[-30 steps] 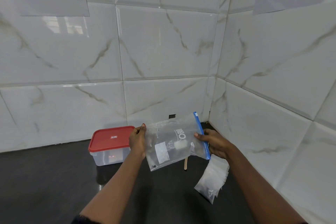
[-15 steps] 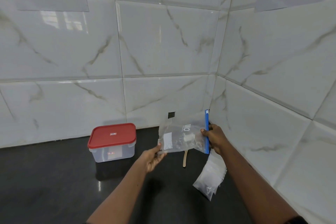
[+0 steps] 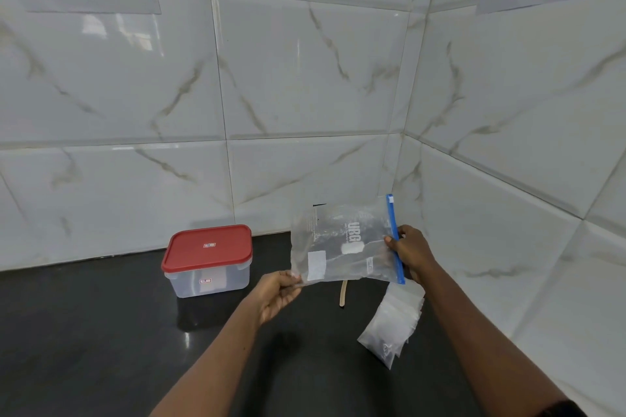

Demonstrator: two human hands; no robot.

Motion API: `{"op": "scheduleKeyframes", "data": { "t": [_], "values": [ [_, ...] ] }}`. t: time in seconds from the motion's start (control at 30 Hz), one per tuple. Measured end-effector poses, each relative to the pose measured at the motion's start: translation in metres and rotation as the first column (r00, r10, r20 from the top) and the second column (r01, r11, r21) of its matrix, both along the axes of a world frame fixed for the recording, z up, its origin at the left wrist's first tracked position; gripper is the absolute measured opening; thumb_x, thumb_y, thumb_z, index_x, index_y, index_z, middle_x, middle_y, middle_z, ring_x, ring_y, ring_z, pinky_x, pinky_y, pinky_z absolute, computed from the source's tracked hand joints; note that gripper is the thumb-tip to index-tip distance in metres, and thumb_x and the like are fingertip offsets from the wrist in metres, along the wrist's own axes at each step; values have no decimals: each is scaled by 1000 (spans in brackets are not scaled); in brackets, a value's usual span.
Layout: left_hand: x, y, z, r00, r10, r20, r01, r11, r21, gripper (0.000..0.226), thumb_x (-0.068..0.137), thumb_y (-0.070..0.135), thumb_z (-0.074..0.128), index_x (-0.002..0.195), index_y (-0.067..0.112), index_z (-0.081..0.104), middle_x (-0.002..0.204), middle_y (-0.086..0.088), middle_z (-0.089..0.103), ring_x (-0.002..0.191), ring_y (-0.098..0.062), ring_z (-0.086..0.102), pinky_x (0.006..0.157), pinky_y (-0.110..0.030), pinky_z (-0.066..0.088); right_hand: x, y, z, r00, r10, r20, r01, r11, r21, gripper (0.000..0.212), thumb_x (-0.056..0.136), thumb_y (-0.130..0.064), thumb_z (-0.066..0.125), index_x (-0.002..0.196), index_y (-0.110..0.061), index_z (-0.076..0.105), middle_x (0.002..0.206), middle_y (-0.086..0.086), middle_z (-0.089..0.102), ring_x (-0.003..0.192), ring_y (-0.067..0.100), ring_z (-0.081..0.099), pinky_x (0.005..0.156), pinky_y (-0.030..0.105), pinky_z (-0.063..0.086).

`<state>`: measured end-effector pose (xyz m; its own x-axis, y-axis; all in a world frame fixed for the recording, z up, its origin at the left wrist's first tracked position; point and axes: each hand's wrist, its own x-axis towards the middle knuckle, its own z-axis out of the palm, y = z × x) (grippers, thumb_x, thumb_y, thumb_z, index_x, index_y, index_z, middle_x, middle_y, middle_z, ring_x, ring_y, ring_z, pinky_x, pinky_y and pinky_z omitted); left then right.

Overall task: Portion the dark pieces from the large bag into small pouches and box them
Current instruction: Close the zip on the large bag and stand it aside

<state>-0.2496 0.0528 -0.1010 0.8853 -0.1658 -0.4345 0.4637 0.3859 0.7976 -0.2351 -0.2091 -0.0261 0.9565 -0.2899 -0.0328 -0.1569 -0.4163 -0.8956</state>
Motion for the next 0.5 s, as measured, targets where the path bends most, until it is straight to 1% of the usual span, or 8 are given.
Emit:
{"op": "scheduleKeyframes", "data": {
  "t": [0.07,0.1,0.17,0.23,0.3,0.37,0.43,0.5],
  "values": [
    [0,5,-2,997,-67,34,69,995,-72,42,79,-13,53,117,4,51,109,-18,61,84,-24,62,64,-28,58,-1,-2,7,997,74,12,-74,997,-1,17,95,-12,54,110,-6,55,96,8,57,79,19,57,64,28,50],
    [1,7,-2,995,-80,59,85,992,-95,53,74,-10,58,123,7,48,113,-17,60,89,-27,62,69,-33,58,-1,-3,10,993,119,14,-119,993,-8,16,95,-10,53,110,-5,56,95,9,58,75,17,56,60,24,47],
    [4,9,2,991,-68,116,82,990,-117,64,69,-1,65,129,12,45,114,-14,60,97,-28,60,81,-41,54,-1,-5,18,977,213,12,-212,976,-43,16,94,-8,54,109,-3,58,94,12,60,75,19,57,63,24,47],
    [8,11,10,987,-56,152,76,988,-131,68,70,4,67,130,17,40,115,-12,58,98,-27,60,86,-45,52,1,-7,26,952,306,-7,-304,943,-135,15,93,-10,56,105,-3,61,89,11,61,76,20,56,67,26,45],
    [8,12,21,961,-176,213,196,978,-75,65,72,3,69,130,16,42,118,-12,57,100,-28,61,86,-47,53,4,-8,35,925,378,-40,-375,893,-248,9,93,-13,57,97,-7,62,78,3,58,69,15,53,64,22,41],
    [6,13,28,903,-356,242,350,934,69,53,77,-2,67,126,9,50,116,-14,62,99,-28,64,84,-42,56,9,-6,43,905,422,-50,-416,857,-304,11,93,-15,58,98,-7,63,74,-3,56,67,11,52,65,22,40],
    [7,13,28,851,-474,225,437,878,197,40,80,-7,62,119,4,58,112,-16,66,101,-28,65,87,-38,55,15,-2,50,896,440,-61,-428,817,-387,17,91,-19,60,102,-6,65,76,-1,58,64,8,51,67,23,40],
    [8,12,23,827,-526,197,455,834,314,30,83,-7,59,111,2,64,108,-15,67,103,-29,64,92,-39,52,21,6,51,905,417,-80,-398,766,-505,19,89,-25,63,101,-12,67,81,3,60,64,8,52,63,21,40]
  ]
}}
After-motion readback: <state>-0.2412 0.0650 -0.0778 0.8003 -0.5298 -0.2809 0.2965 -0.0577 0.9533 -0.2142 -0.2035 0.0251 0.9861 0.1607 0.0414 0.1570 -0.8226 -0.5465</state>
